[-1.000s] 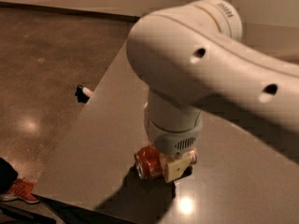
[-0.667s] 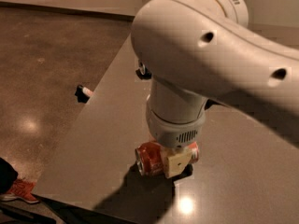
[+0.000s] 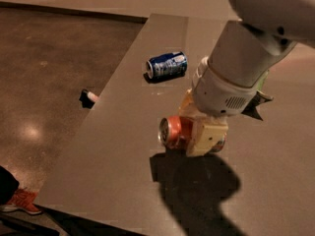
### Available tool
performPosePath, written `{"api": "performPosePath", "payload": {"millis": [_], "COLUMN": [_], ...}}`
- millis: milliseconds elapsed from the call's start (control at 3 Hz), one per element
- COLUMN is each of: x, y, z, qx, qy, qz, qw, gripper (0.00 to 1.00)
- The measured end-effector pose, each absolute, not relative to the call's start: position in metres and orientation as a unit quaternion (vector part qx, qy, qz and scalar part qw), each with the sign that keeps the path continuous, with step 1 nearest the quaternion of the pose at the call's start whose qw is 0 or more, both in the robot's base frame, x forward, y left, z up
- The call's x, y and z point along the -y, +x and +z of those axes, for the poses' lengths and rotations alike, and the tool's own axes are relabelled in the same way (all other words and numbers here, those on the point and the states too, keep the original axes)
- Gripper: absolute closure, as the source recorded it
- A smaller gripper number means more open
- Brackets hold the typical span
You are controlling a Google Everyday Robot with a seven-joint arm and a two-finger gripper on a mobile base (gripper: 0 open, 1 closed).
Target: Place coke can upright
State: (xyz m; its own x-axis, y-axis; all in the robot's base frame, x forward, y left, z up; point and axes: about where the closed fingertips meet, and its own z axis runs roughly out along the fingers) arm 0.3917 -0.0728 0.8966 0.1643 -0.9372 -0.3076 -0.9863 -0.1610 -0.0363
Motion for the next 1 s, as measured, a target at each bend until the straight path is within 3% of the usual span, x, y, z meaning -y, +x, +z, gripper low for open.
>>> {"api": "performPosePath", "payload": {"millis": [1000], "x": [0.107], "y": [0.427], "z": [0.915], "qx": [-0.706], "qy": [-0.599], "qz": [0.242], "qw": [0.29], "gripper": [1.0]}}
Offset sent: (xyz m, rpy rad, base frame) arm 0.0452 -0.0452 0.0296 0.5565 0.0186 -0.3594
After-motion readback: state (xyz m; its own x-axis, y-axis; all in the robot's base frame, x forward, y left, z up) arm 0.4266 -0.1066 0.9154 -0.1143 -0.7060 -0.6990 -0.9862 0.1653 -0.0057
